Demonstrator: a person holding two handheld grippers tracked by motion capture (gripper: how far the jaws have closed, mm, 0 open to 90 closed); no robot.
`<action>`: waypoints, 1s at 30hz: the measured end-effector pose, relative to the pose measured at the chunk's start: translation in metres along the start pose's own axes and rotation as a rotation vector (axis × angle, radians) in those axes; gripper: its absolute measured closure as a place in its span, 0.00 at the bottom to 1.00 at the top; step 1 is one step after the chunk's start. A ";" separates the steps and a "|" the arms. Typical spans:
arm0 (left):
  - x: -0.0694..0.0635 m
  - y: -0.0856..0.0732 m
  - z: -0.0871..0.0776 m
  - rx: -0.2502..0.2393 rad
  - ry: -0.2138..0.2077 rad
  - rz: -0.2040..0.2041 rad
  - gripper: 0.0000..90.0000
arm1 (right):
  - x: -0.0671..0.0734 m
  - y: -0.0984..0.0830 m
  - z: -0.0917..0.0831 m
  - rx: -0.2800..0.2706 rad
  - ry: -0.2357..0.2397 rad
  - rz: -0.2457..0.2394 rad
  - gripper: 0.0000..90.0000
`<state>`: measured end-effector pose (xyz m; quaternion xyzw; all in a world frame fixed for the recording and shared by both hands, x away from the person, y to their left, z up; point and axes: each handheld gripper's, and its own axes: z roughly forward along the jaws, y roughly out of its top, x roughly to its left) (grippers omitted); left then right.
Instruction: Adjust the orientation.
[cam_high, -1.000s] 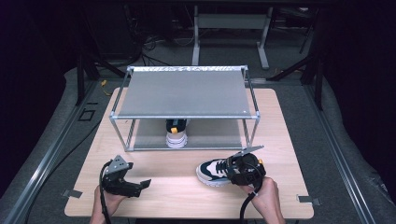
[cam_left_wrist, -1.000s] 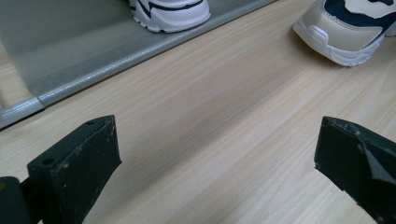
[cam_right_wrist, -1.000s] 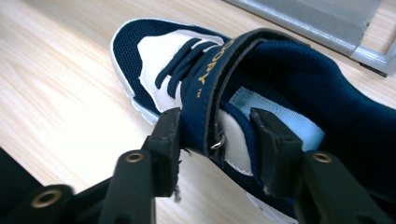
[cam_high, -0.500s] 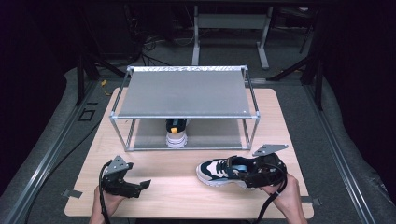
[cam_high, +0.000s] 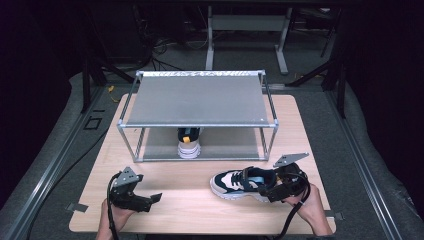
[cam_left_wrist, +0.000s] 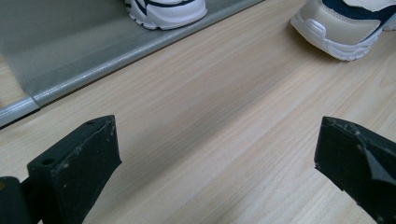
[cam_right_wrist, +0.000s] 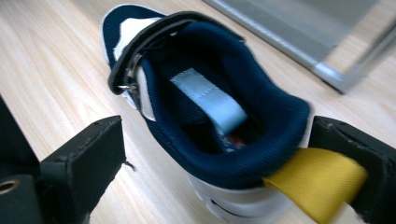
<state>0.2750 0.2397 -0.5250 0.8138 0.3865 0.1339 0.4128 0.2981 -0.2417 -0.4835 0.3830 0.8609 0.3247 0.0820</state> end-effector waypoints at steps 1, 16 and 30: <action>0.000 0.000 -0.001 -0.002 0.002 0.003 0.00 | 0.000 -0.001 0.002 0.003 0.003 0.004 0.04; 0.003 -0.001 -0.005 -0.020 0.012 -0.006 0.00 | 0.021 -0.018 -0.001 0.023 -0.051 0.053 0.02; 0.010 -0.003 -0.015 -0.044 0.032 -0.040 0.00 | 0.051 -0.035 -0.009 -0.053 -0.118 0.019 0.07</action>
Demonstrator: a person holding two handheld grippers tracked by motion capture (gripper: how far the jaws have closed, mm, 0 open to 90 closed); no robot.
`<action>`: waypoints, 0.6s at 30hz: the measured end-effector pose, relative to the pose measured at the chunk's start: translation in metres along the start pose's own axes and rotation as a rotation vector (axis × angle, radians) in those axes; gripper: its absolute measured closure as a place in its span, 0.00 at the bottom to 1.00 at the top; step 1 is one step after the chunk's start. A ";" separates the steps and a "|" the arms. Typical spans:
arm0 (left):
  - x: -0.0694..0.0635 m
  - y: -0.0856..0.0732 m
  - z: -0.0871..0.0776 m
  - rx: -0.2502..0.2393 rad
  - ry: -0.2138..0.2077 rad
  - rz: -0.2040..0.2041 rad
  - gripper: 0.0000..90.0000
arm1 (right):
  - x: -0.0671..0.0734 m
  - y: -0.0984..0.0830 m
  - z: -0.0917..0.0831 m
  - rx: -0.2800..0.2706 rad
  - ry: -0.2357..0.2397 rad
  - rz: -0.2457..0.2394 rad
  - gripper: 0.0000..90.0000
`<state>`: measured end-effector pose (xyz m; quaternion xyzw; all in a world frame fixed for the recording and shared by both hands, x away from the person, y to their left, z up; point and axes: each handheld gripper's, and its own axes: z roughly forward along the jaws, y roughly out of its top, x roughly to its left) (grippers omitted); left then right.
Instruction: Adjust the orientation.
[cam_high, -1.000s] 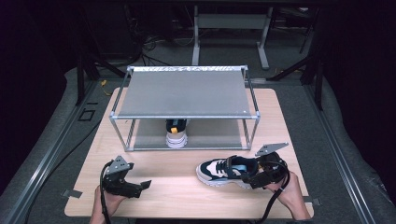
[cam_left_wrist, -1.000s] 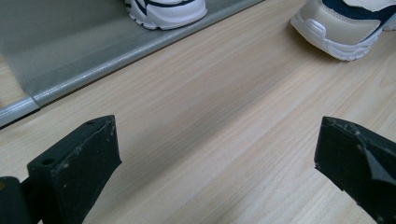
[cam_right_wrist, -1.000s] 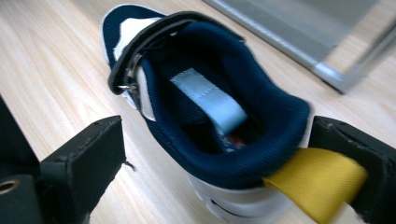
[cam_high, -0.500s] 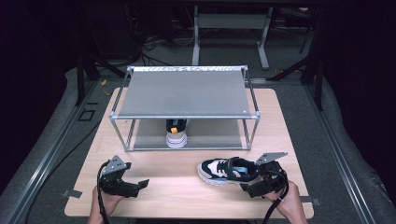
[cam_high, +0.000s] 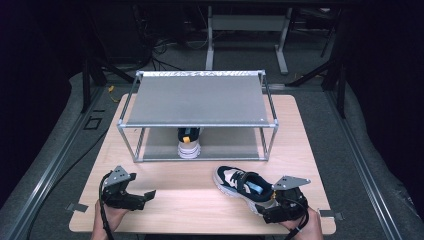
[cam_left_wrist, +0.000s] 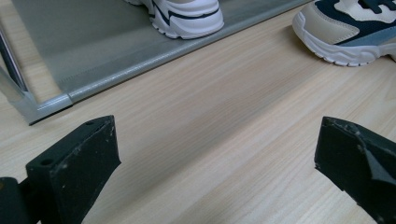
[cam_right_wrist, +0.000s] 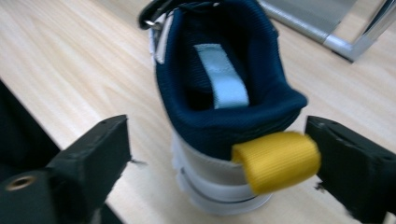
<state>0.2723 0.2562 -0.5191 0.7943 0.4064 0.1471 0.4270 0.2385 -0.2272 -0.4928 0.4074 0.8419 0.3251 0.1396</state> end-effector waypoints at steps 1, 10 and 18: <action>0.000 0.000 0.000 0.003 0.002 0.002 0.00 | -0.001 0.000 0.001 -0.001 -0.009 0.001 0.04; -0.004 -0.002 0.006 0.020 -0.008 0.010 0.00 | -0.012 0.010 0.027 -0.015 0.065 -0.061 0.00; -0.002 -0.002 0.004 0.019 -0.002 0.014 0.00 | -0.009 0.016 0.047 0.007 0.072 -0.109 0.05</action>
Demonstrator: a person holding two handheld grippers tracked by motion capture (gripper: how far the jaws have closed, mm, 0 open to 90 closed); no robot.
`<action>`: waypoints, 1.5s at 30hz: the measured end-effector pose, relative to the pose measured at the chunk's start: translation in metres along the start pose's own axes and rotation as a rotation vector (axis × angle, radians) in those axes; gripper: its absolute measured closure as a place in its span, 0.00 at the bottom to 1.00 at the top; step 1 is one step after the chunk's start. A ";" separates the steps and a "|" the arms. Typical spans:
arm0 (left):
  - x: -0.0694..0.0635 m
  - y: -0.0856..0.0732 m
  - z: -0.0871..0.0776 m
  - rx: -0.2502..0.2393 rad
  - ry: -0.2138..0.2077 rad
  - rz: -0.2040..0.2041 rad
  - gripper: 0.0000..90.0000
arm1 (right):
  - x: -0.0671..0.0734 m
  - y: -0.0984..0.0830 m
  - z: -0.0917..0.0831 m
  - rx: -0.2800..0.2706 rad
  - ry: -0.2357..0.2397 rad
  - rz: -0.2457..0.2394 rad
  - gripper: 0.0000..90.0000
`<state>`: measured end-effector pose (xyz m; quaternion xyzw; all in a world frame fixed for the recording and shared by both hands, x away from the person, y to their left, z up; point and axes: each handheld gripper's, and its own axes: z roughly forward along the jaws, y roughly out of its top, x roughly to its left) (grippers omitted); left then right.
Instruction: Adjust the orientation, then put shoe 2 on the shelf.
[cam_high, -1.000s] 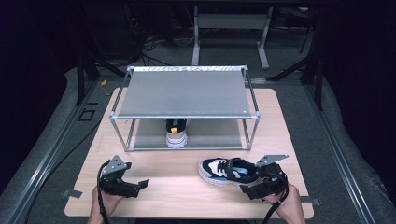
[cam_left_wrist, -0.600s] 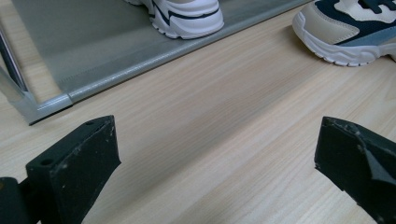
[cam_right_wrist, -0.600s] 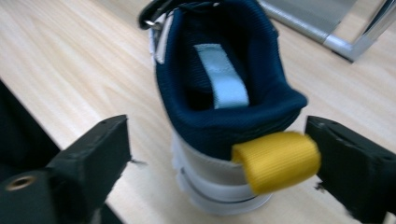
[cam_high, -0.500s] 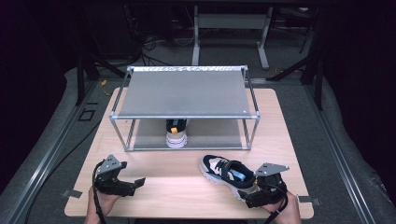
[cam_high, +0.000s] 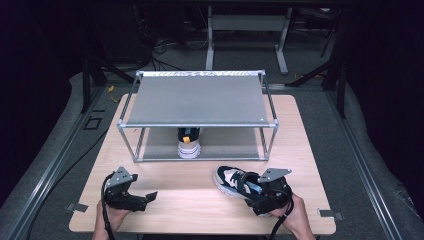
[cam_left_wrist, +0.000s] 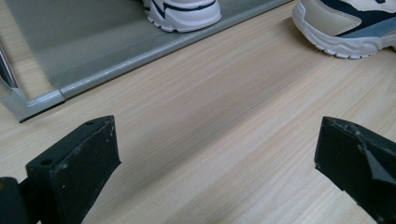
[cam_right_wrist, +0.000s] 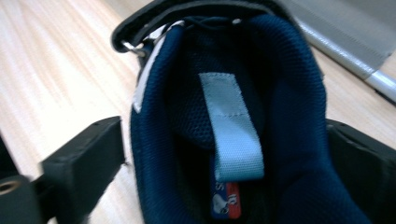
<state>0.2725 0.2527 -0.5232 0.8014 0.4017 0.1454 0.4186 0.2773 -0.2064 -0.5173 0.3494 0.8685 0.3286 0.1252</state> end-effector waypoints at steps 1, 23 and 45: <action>0.001 0.000 0.000 0.003 0.003 0.000 0.00 | 0.000 0.000 0.001 -0.004 -0.004 -0.001 0.07; 0.000 0.004 -0.007 -0.019 0.019 0.005 0.00 | 0.012 -0.004 -0.016 -0.102 -0.088 0.052 0.33; 0.001 0.007 -0.013 -0.022 0.040 0.005 0.00 | 0.024 0.046 -0.028 -0.083 -0.263 0.106 0.33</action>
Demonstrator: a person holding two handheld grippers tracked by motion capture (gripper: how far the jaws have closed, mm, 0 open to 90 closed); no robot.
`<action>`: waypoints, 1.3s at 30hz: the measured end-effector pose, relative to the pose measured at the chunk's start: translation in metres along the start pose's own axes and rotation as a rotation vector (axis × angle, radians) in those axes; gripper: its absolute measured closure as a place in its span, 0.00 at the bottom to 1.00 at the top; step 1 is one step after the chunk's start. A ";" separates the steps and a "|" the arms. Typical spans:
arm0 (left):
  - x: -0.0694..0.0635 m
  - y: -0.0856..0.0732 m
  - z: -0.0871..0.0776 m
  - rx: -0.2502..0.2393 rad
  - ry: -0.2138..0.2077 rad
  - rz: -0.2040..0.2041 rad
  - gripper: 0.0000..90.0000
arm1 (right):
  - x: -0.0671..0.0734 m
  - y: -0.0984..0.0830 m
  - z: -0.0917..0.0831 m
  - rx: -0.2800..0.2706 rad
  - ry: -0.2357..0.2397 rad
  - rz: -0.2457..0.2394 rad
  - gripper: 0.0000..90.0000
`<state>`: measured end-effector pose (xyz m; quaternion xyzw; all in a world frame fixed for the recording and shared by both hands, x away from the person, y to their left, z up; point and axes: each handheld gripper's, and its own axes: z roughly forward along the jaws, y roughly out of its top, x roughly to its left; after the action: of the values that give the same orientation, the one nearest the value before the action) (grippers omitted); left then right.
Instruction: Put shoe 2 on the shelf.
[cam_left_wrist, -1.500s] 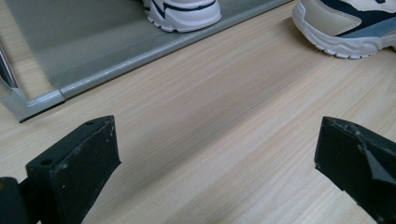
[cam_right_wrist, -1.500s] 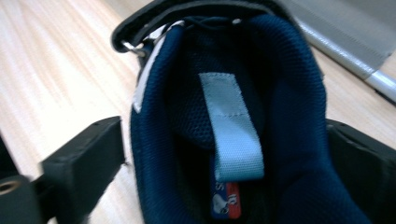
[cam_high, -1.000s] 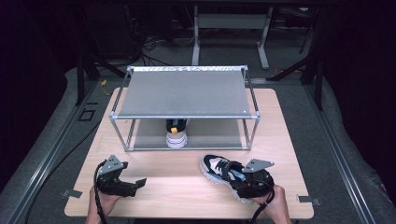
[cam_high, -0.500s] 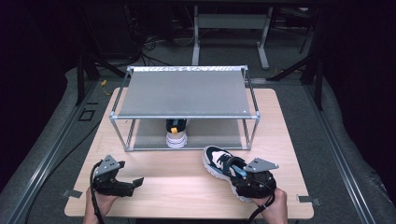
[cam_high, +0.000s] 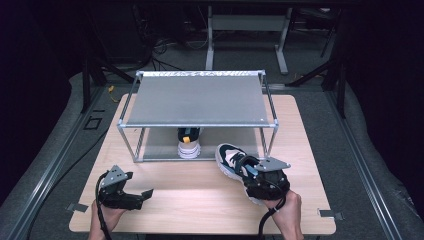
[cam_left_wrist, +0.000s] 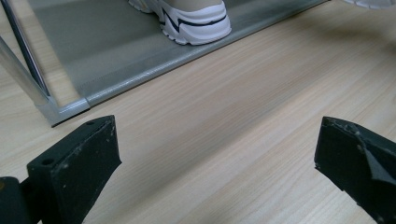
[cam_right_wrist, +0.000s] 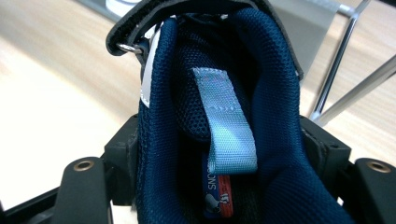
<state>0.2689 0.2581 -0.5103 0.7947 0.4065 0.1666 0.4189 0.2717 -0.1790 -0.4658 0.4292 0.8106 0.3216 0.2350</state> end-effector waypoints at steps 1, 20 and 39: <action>-0.002 0.001 -0.001 0.000 0.001 0.007 0.00 | -0.001 0.003 0.000 -0.009 0.002 0.004 0.33; 0.002 -0.008 -0.009 -0.026 0.005 -0.010 0.00 | 0.008 0.044 0.071 0.058 -0.113 0.117 0.32; -0.003 -0.004 0.001 0.008 -0.015 0.011 0.00 | 0.022 0.060 0.128 0.105 -0.129 0.228 0.15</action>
<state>0.2659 0.2560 -0.5136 0.7997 0.3998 0.1612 0.4179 0.3772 -0.0943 -0.5116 0.5500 0.7556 0.2749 0.2257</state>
